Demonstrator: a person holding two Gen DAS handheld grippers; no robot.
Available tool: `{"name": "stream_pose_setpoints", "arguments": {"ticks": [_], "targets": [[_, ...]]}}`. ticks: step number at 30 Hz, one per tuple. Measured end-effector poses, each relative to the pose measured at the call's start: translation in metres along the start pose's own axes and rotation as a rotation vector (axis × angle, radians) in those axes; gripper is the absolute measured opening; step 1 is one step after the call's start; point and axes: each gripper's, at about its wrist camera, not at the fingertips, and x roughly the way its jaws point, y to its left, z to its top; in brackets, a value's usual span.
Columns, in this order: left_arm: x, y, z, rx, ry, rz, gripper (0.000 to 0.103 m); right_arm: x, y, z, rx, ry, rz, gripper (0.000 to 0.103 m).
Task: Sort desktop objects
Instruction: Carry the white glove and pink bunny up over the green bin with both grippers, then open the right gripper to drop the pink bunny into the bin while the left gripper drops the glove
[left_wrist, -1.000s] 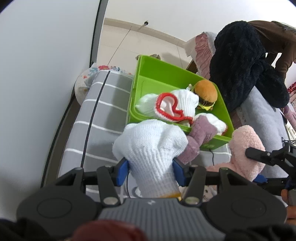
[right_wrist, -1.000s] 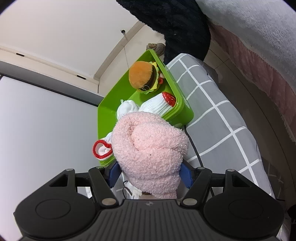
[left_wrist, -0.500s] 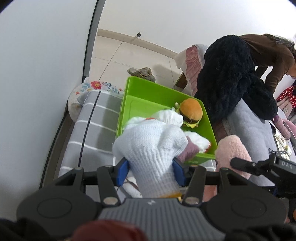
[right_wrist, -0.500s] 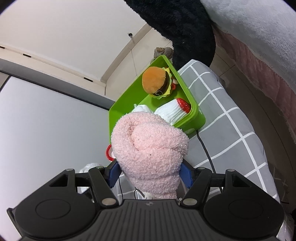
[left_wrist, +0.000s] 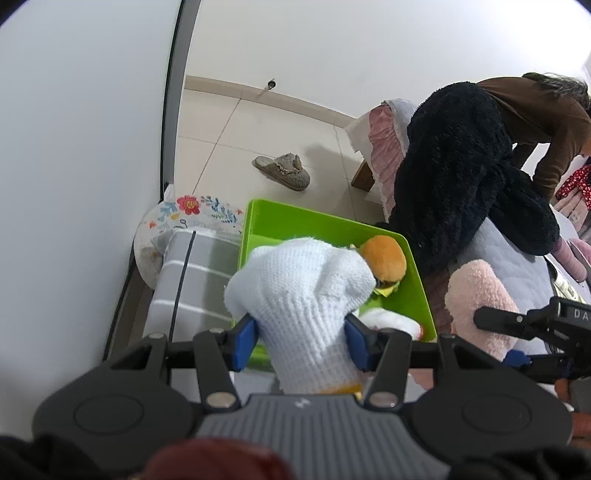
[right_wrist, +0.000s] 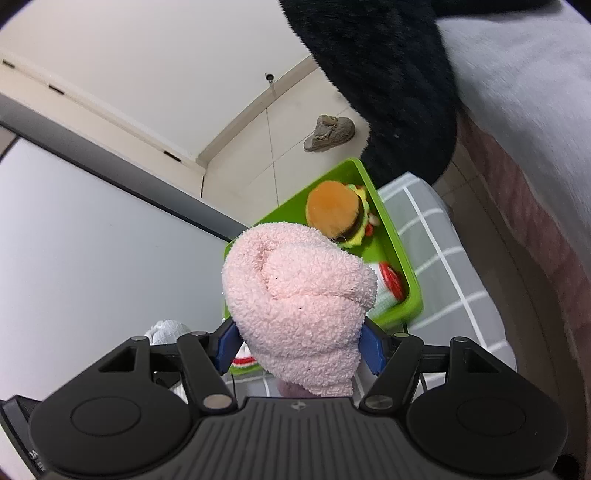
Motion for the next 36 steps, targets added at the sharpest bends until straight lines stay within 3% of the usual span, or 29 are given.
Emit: {"name": "stream_pose_setpoints", "arguments": {"ticks": [15, 24, 36], "targets": [[0.066, 0.011, 0.027, -0.039, 0.015, -0.035, 0.049, 0.067, 0.036, 0.052, -0.064, 0.042, -0.018, 0.066], [0.095, 0.022, 0.025, -0.064, 0.002, -0.051, 0.049, 0.124, 0.04, 0.068, -0.038, 0.075, 0.017, 0.066], [0.11, 0.027, 0.019, -0.06, -0.029, -0.058, 0.048, 0.179, 0.033, 0.066, -0.048, 0.122, -0.025, 0.063]]}}
